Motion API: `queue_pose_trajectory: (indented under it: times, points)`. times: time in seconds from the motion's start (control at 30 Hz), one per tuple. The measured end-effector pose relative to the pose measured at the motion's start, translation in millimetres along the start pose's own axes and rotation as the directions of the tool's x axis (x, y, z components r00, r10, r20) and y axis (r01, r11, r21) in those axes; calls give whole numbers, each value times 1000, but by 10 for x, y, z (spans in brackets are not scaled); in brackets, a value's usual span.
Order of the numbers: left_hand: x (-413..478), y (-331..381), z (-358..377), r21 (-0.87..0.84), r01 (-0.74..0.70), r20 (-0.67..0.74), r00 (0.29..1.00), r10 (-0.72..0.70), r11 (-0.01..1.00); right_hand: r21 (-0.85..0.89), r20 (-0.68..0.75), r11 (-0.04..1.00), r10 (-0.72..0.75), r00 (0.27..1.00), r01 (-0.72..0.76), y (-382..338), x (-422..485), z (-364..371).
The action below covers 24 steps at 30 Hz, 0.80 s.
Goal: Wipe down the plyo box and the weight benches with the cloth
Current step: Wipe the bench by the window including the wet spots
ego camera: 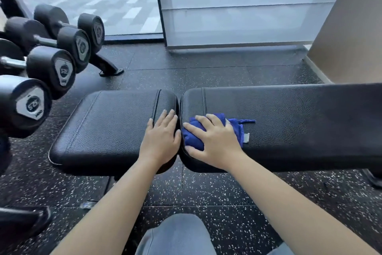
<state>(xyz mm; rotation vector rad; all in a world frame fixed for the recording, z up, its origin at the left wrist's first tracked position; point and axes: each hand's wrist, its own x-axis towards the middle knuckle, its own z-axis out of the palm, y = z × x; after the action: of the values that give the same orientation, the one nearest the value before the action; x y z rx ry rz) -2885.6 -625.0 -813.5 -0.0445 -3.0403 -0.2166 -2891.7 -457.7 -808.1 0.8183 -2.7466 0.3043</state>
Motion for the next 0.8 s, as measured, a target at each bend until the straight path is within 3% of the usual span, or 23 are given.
queue_pose_trajectory:
  times: [0.23,0.43,0.5,0.63,0.8]
  points:
    - [-77,-49,-14,-145,118,-80,988,-131,982,4,-112,997,-74,991,74,115,-173,82]
    - [-86,-40,8,-184,110,-102,986,-130,977,69,18,996,52,998,-53,184,401,96]
    - [-92,-40,16,-198,87,-129,985,-114,976,35,125,992,115,985,-120,286,753,150]
    - [-27,-56,77,-166,57,-228,969,-94,984,-25,171,985,174,970,-173,380,1371,269]
    - [-43,-44,99,-198,44,-257,962,-95,979,-19,164,994,110,980,-108,261,1093,256]
